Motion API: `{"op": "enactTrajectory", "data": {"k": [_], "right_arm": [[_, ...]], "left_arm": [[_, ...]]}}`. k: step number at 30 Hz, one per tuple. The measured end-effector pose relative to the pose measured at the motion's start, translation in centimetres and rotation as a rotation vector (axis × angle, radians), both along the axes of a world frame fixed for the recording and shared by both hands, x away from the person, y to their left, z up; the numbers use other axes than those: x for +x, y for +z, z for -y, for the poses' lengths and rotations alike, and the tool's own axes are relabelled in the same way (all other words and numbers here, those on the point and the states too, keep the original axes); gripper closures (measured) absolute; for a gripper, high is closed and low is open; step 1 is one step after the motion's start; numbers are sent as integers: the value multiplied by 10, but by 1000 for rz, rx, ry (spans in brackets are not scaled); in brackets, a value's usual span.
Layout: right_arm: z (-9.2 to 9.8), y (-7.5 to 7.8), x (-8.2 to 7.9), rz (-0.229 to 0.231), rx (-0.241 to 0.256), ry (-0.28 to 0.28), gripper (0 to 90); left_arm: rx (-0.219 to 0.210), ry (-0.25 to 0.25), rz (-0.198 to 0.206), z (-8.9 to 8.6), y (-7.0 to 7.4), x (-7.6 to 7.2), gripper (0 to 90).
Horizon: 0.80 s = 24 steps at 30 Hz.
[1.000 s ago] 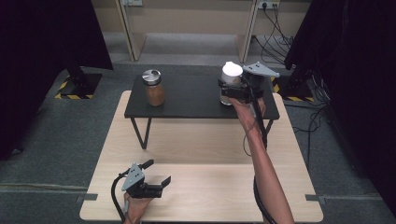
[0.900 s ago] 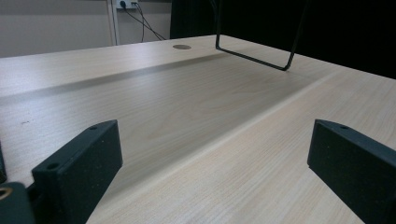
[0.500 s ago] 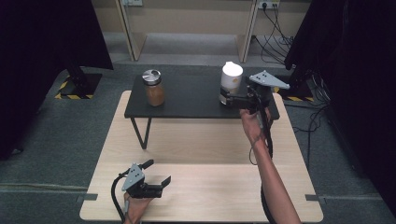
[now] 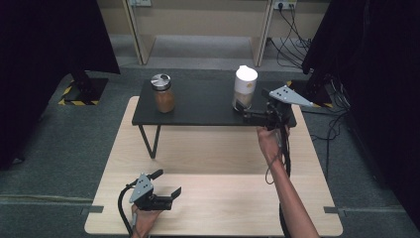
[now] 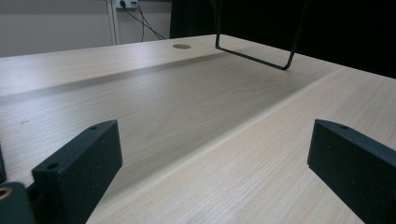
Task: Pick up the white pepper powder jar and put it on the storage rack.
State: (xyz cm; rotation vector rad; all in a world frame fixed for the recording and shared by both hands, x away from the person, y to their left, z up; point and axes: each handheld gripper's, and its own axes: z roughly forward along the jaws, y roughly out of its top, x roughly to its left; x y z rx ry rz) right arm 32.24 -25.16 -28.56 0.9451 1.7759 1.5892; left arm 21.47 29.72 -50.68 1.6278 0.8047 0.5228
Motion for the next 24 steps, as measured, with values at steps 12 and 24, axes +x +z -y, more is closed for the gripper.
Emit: {"op": "enactTrajectory", "data": {"k": [12, 24], "right_arm": [[14, -13, -24, 30, 3, 40, 6], [32, -45, -47, 73, 36, 94, 3]], "left_arm": [[2, -1, -1, 0, 0, 0, 23], [1, -1, -1, 0, 0, 0, 23]]}}
